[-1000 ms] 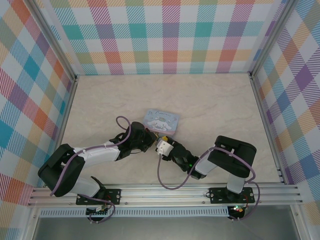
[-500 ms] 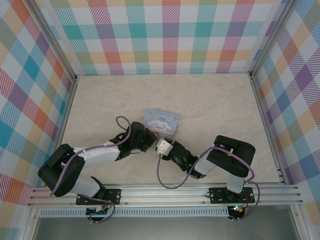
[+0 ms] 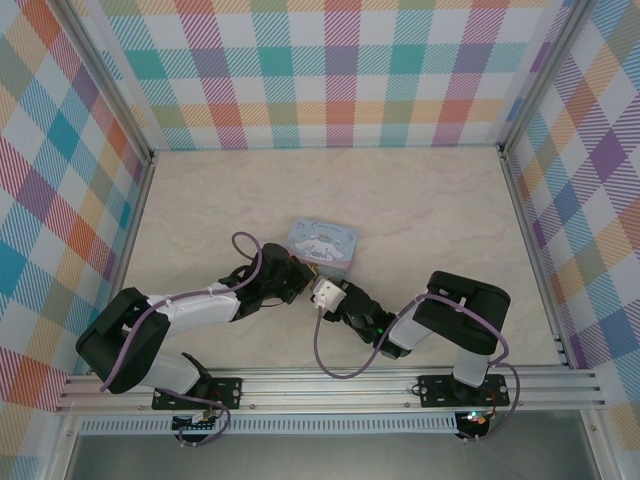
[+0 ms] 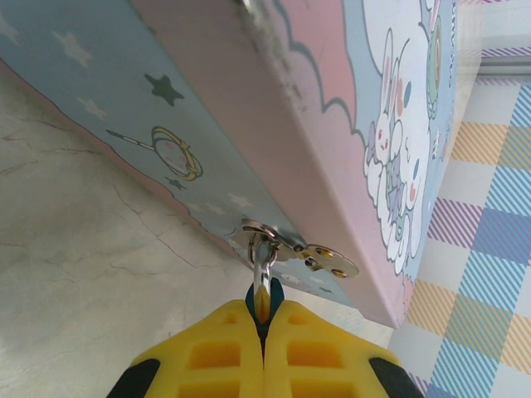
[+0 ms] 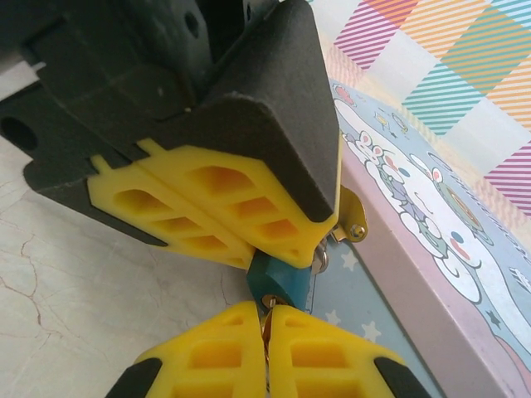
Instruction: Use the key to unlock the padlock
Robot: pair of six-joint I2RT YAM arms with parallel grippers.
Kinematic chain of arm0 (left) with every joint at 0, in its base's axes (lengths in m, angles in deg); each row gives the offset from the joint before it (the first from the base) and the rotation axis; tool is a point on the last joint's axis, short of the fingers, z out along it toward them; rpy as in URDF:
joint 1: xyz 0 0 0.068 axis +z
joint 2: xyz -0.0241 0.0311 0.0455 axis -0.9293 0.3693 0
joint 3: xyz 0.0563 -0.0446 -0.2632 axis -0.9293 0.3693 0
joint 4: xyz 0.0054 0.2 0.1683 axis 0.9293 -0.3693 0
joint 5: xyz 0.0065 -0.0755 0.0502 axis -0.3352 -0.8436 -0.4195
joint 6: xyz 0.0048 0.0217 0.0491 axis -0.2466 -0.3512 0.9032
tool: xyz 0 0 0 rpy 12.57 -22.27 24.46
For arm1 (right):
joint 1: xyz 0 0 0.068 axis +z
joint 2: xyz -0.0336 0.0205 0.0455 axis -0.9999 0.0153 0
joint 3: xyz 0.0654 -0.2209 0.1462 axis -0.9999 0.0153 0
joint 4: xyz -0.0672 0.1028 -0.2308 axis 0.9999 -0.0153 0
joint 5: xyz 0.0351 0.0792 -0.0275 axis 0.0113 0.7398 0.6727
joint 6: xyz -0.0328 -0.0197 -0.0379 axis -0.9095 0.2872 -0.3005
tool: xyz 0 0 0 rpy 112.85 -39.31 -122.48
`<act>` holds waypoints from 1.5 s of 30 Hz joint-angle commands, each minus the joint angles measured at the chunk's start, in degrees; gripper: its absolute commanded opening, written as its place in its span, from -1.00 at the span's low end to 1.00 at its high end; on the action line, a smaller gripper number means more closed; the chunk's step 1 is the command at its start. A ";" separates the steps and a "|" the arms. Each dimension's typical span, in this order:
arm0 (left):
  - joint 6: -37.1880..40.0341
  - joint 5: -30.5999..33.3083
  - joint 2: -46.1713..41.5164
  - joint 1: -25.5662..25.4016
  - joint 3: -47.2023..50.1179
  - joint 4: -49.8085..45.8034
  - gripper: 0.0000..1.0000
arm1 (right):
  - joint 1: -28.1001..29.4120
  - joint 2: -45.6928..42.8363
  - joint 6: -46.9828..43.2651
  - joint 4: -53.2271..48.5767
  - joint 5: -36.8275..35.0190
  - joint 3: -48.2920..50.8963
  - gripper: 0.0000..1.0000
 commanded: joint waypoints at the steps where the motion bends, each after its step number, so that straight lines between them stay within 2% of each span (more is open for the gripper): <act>1: -0.13 -1.38 -0.06 -0.73 -1.42 1.54 -1.00 | -0.35 -0.29 3.05 0.26 -2.13 -0.66 -1.00; 11: -0.58 -1.32 0.38 -0.79 -1.41 2.76 -1.00 | -2.23 -7.25 17.01 -11.84 1.63 -2.64 -1.00; 16: -0.92 -1.39 0.84 -0.79 -1.57 3.47 -1.00 | -3.61 -8.54 25.13 -13.09 5.19 -2.99 -1.00; 26: -0.71 -1.47 1.23 -0.80 -1.70 3.74 -0.98 | -3.92 -8.06 26.01 -15.36 5.10 -2.66 -1.00; 33: 2.57 -0.09 -1.02 -0.76 -2.98 -1.95 -0.65 | -4.16 -7.75 25.00 -18.54 4.22 -2.65 -1.00; 42: 6.60 3.84 -7.83 -0.31 -3.39 -12.42 -0.04 | -4.92 -8.09 23.29 -20.52 3.99 -1.71 -1.00; 45: 10.14 3.26 -9.62 2.04 -5.09 -17.04 0.12 | -4.98 -8.37 23.27 -21.08 4.48 -1.58 -1.00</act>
